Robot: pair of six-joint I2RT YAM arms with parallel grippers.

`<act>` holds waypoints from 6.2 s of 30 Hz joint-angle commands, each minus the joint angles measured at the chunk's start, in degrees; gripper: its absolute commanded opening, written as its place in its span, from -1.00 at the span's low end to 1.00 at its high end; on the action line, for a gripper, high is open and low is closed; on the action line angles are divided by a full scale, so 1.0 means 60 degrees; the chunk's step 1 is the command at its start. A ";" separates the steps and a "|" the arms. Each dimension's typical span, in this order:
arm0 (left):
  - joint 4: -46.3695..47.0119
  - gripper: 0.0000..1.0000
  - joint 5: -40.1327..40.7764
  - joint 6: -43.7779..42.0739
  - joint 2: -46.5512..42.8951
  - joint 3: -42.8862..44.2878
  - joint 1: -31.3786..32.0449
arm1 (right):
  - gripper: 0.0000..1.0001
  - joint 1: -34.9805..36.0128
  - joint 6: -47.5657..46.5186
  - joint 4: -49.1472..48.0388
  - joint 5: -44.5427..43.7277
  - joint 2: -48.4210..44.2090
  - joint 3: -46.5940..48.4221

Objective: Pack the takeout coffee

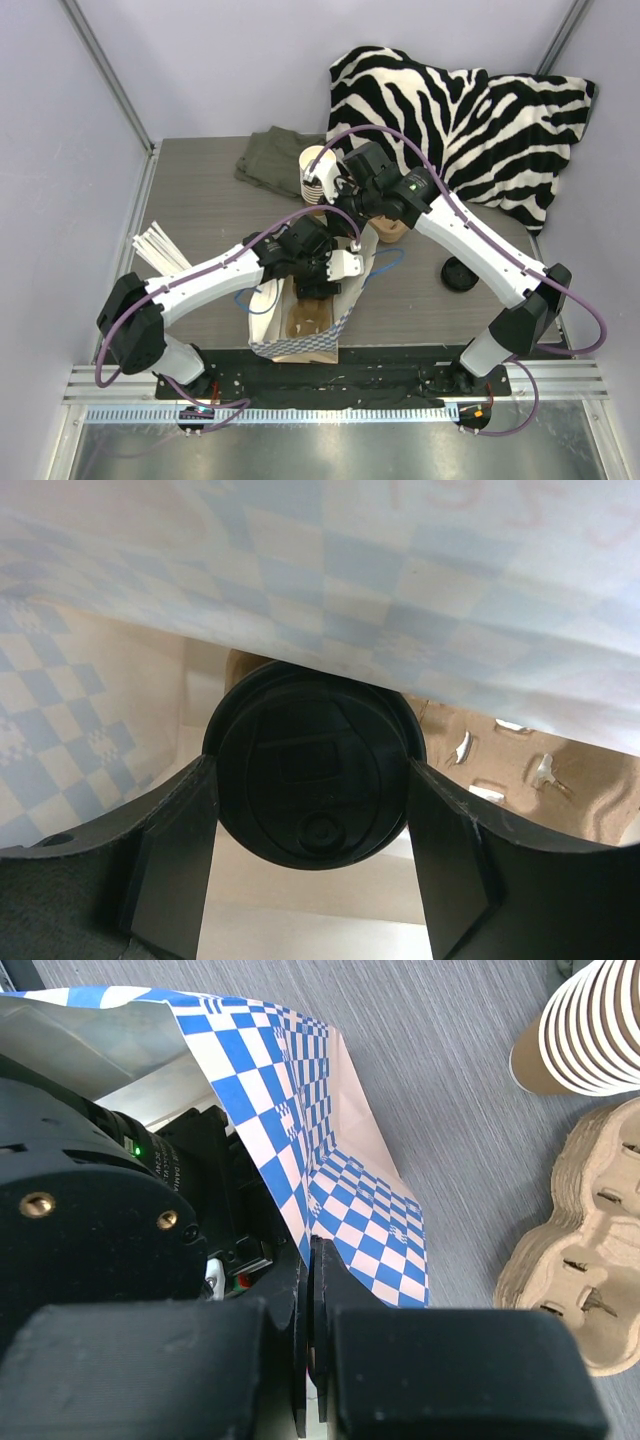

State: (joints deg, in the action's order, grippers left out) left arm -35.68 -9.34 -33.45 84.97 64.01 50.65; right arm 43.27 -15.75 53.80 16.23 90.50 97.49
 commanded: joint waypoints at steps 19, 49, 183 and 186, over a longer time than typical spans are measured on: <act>-0.0762 -0.36 0.0781 -0.0211 0.1117 -0.0516 -0.0429 | -0.99 -0.0370 -0.0349 0.0086 0.0766 0.0107 0.0553; -0.0674 0.99 0.0883 0.0024 0.0634 0.1065 -0.0122 | -0.99 -0.0473 -0.0452 0.0130 0.1001 0.0400 0.0787; -0.0148 0.95 -0.4156 0.0872 -0.2223 0.2016 -0.1616 | -0.98 -0.0590 -0.0495 0.0877 0.0664 0.2114 0.2457; 0.0058 0.96 -0.4068 0.1297 -0.2179 0.2456 -0.1645 | -0.99 -0.0575 -0.0466 0.1052 0.0693 0.2246 0.2691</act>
State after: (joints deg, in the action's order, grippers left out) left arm -40.53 -33.87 -29.06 74.08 73.78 40.88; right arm 39.99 -18.31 57.19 20.69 102.54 111.07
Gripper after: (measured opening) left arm 0.974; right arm 0.030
